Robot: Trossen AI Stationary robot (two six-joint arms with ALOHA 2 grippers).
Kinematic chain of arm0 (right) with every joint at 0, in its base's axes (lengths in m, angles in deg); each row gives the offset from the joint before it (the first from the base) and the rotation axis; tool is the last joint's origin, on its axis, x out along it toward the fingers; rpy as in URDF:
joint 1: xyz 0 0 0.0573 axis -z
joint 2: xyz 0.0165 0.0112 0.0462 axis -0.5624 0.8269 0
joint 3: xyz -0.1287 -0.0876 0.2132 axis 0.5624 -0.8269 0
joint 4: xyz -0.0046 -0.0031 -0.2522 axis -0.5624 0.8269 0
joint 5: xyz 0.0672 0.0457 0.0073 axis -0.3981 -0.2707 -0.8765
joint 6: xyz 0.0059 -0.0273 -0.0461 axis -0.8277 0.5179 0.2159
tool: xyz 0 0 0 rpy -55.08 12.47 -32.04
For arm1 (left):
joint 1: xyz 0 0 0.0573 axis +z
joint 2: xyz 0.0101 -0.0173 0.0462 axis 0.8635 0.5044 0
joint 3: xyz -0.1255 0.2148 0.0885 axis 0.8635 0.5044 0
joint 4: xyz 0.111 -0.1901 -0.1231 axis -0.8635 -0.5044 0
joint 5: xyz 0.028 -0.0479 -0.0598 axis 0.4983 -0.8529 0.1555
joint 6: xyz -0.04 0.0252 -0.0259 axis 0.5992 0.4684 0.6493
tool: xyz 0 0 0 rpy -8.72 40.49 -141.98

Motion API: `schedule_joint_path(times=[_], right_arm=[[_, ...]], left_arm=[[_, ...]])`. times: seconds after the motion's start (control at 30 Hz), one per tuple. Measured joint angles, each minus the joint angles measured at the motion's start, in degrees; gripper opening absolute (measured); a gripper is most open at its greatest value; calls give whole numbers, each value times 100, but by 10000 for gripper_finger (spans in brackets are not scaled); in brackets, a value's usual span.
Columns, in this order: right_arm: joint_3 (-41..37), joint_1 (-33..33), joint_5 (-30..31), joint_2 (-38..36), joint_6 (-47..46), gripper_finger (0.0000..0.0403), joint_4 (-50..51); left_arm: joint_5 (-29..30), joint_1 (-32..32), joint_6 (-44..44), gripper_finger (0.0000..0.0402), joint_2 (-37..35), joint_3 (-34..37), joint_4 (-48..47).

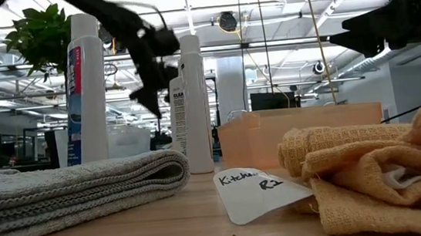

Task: Pick & Place Kitchen Items
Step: Put the blue sponge into the white bin

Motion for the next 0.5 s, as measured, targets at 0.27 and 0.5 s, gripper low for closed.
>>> schedule_joint_path(times=[0.27,0.5], right_arm=[[0,1,0,0,2,279,0],[2,-1,0,0,2,279,-2]], left_arm=[[-119,114,56,349,668,4,36],[348,19,81,349,832,19,1]])
